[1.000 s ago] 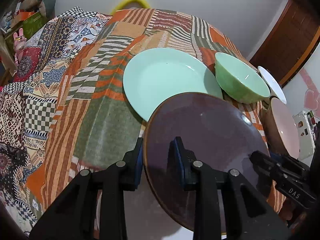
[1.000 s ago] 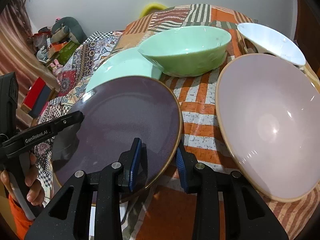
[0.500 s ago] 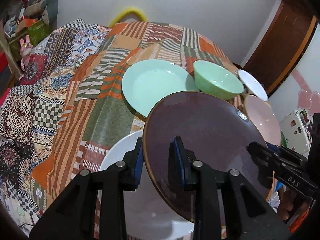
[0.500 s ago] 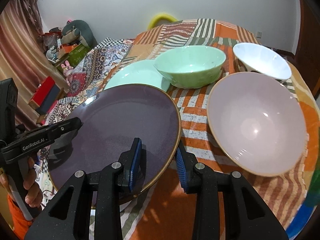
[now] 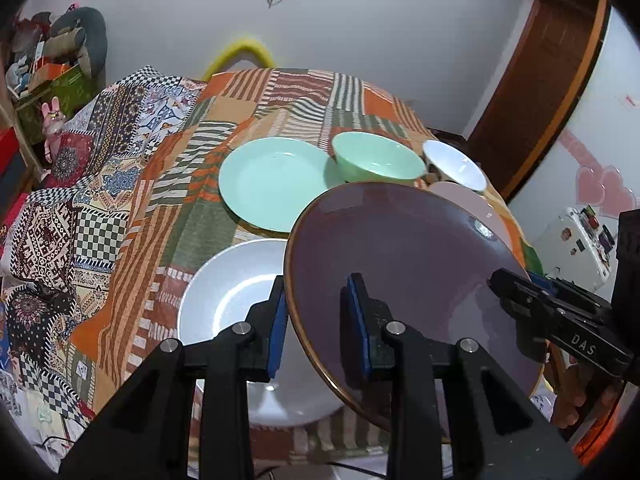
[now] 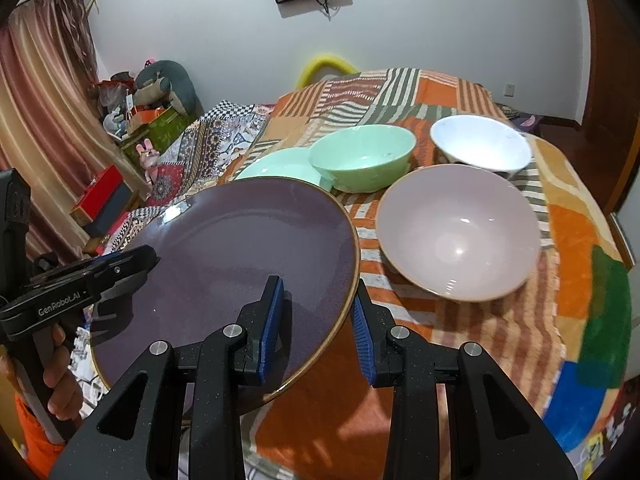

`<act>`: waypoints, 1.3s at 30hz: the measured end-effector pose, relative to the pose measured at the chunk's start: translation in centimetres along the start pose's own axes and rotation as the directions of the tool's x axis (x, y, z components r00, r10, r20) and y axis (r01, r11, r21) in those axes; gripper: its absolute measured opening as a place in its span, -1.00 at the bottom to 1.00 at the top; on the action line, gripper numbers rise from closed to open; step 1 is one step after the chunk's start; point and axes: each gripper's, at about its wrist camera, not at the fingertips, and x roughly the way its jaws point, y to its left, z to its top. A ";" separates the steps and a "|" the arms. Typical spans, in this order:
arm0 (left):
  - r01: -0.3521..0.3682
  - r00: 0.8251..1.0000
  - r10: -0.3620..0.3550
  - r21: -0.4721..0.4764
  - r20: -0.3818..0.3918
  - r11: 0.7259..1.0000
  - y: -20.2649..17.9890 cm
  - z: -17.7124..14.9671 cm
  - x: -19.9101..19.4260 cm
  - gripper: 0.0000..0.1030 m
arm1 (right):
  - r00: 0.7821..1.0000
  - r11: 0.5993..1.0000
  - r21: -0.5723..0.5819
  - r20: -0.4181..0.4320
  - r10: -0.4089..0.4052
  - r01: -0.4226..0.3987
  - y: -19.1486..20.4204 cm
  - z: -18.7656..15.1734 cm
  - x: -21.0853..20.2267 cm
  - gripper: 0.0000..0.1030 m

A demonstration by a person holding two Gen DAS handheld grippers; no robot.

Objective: Organize plates and bowls
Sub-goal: 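Lift the purple plate off the white plate with both grippers, carry it aside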

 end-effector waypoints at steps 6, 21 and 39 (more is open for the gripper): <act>0.009 1.000 -0.009 0.024 -0.010 1.000 -2.2 -1.3 -1.0 -0.44 | 1.000 1.000 0.011 0.010 -0.007 0.007 -0.9 -1.1 -1.4 -0.41; 0.028 0.992 -0.020 0.063 -0.124 0.998 -5.4 -4.0 1.4 -0.43 | 0.999 0.998 0.063 -0.035 -0.009 0.012 -3.9 -5.1 -2.2 -0.41; 0.039 0.956 -0.013 0.085 -0.294 0.996 -8.0 -4.8 8.0 -0.42 | 0.992 0.989 0.141 -0.120 -0.027 0.044 -8.2 -7.9 -0.6 -0.41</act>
